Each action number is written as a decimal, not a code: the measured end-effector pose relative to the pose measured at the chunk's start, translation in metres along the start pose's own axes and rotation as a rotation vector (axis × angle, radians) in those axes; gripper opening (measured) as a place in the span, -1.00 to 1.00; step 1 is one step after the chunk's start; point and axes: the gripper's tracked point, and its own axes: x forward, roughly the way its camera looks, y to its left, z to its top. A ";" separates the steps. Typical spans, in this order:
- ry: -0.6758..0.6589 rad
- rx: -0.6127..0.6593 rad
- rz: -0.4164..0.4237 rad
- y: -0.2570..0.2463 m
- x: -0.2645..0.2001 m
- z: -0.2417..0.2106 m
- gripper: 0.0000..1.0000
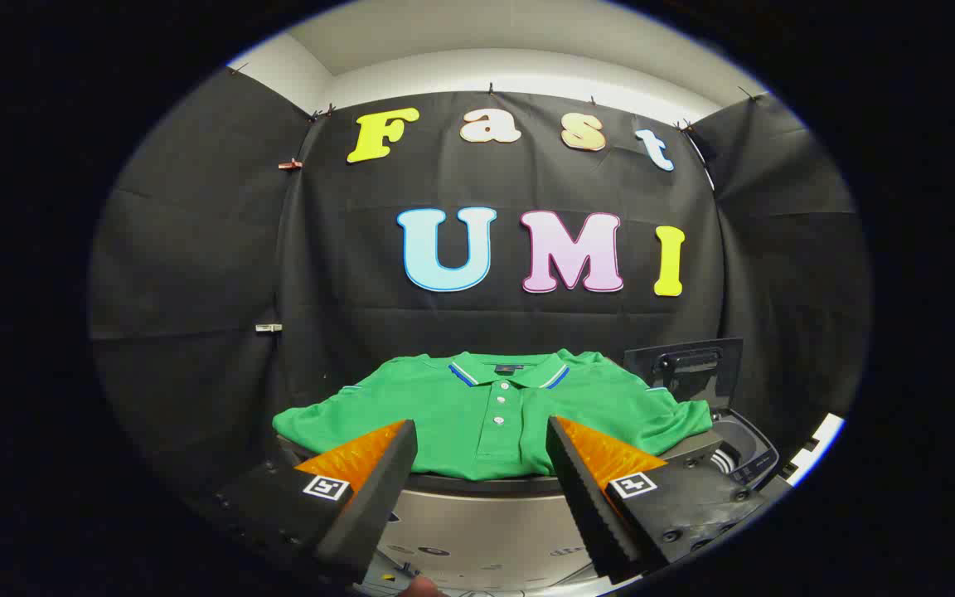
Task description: Put the clothes into the washing machine and then close the washing machine lid.
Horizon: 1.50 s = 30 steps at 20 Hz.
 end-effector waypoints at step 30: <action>0.073 0.017 -0.022 -0.001 0.056 0.026 0.97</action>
